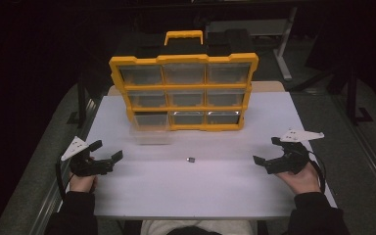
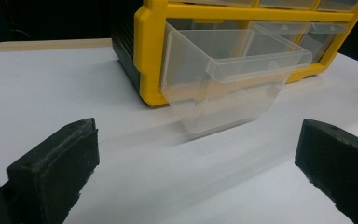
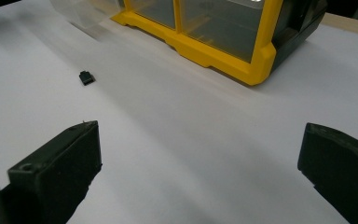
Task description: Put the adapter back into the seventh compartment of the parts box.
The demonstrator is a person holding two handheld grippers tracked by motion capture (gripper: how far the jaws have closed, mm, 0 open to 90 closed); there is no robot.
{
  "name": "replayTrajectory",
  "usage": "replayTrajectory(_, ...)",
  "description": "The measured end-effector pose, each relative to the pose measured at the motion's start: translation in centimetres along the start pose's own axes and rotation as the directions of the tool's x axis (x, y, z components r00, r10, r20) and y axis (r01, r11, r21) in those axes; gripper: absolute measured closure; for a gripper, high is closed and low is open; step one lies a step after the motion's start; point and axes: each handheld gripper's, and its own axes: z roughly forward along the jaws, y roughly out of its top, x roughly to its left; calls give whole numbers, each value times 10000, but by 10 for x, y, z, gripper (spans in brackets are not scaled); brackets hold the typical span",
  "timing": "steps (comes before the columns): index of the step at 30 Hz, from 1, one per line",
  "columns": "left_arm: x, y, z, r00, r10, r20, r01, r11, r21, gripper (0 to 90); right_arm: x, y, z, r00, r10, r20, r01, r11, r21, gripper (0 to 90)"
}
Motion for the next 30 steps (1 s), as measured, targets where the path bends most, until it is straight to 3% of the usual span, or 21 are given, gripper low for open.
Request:
replayTrajectory(18, -1, -1, -1, 10000, 50, 36, -49, 9999, -88, 0, 3, 1, 3, 9998, -72, -161, 76, 9997, 211, 0)
replayTrajectory(30, -1, -1, -3, 10000, 10, -91, -12, 9999, -151, 0, 6, 11, 5, 9990, -426, -126, 431, 9983, 387, 0)
